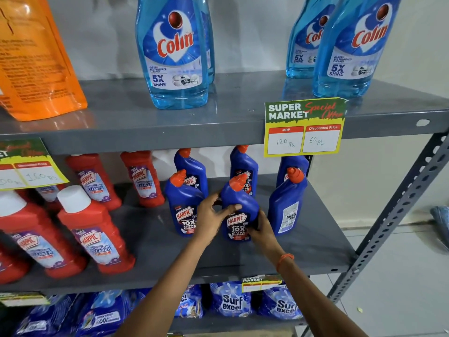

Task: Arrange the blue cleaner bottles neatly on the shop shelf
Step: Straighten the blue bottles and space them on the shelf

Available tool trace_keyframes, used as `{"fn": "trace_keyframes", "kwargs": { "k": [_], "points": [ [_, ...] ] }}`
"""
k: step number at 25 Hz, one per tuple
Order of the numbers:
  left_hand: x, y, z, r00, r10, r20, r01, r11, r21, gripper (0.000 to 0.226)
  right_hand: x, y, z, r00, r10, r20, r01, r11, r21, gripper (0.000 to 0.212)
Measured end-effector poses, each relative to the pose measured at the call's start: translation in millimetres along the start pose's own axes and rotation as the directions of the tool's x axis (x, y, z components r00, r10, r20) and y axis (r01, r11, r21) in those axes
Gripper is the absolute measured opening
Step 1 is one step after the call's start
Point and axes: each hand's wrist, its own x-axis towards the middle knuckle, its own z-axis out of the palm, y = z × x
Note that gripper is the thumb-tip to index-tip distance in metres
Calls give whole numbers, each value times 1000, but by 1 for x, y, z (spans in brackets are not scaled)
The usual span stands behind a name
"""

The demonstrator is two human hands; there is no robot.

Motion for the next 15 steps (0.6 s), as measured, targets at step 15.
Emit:
{"fn": "trace_keyframes", "kwargs": {
  "k": [15],
  "points": [
    [-22,34,46,902,431,7,-354,732,583,87,-33,-41,-29,679,-451,-580,390,890,-235,54]
  ]
}}
